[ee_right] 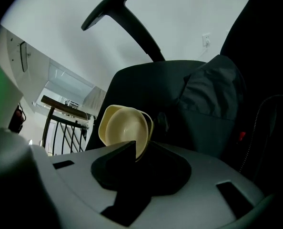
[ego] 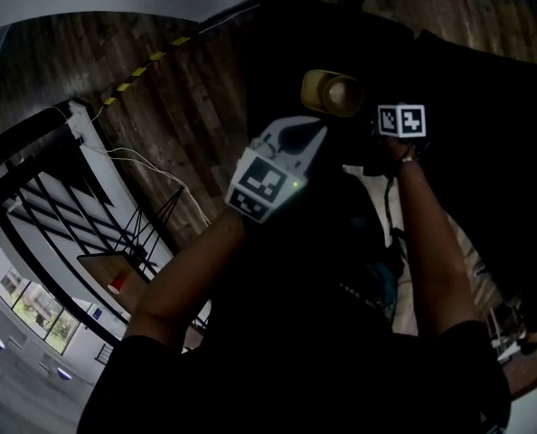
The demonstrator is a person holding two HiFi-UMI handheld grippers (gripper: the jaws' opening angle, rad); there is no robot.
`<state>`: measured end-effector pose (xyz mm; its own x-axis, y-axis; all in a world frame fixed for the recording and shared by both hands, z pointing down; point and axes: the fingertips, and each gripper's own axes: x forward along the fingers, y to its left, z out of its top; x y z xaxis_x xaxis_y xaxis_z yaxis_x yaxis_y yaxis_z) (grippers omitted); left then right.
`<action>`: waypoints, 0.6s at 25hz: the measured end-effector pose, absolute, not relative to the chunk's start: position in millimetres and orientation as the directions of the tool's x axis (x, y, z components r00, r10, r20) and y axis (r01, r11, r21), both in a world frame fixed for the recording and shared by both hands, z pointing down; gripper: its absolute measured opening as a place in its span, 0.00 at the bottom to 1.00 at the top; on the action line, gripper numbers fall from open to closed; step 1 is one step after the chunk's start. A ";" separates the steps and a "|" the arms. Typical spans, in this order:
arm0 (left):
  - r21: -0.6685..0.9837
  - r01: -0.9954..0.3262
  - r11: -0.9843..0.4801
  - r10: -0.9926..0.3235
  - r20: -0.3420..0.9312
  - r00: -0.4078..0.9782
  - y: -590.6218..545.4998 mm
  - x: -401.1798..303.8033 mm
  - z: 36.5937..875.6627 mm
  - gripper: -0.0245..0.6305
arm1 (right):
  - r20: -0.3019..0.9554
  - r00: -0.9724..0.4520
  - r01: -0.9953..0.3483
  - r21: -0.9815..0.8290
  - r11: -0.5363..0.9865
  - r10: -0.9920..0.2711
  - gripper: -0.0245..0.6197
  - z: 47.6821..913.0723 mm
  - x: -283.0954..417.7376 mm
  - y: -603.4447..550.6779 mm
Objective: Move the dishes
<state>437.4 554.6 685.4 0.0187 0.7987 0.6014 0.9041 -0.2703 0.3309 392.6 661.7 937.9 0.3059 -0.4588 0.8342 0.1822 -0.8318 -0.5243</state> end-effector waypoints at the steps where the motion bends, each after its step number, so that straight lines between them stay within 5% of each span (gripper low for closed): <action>1: 0.335 0.902 -0.272 0.796 0.605 0.016 555.6 436.7 688.4 0.03 | 0.835 0.304 0.186 -0.523 -0.831 -0.458 0.16 940.6 392.9 662.1; 10: 0.360 0.894 -0.268 0.781 0.624 -0.017 552.4 424.3 705.3 0.03 | 0.831 0.307 0.201 -0.533 -0.822 -0.464 0.15 957.9 395.7 654.3; 15: 0.370 0.892 -0.261 0.785 0.619 -0.027 550.6 424.0 706.5 0.03 | 0.837 0.307 0.203 -0.523 -0.828 -0.453 0.07 956.5 395.3 654.8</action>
<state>424.0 550.6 706.5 -0.0275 0.7851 0.6188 0.8916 -0.2606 0.3702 395.3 654.8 956.5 0.3069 -0.4529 0.8371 0.2032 -0.8281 -0.5225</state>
